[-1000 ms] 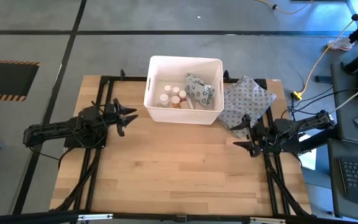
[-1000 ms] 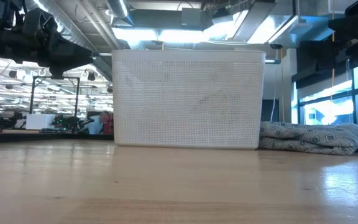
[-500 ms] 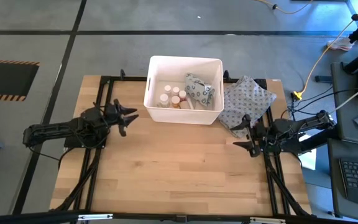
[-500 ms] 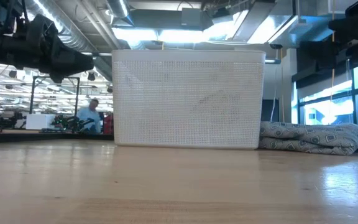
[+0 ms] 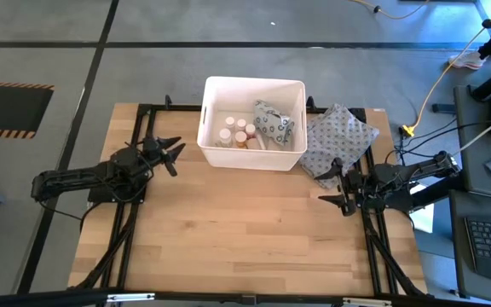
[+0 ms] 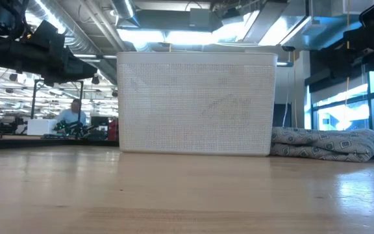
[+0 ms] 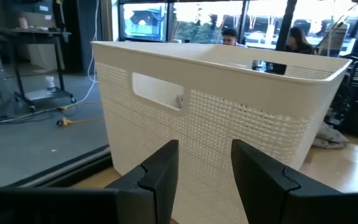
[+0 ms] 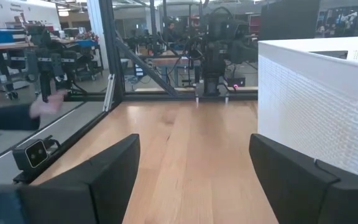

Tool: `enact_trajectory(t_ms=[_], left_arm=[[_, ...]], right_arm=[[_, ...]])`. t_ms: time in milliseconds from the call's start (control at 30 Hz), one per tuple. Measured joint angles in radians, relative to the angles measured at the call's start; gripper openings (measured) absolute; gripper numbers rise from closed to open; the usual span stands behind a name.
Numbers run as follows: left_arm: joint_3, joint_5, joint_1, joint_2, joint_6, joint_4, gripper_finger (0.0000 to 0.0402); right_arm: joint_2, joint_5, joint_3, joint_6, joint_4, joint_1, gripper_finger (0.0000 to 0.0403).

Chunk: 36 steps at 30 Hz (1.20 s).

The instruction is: Pick & place medical supplies in basket/bin

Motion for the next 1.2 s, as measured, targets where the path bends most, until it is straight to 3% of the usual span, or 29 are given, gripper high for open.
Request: enact_trajectory(t_ms=[1200], left_arm=[[0.0,0.014,0.0,0.0,0.0,0.0,0.0141]], right_arm=[[0.0,0.0,0.0,-0.004,0.0,0.0,0.0304]])
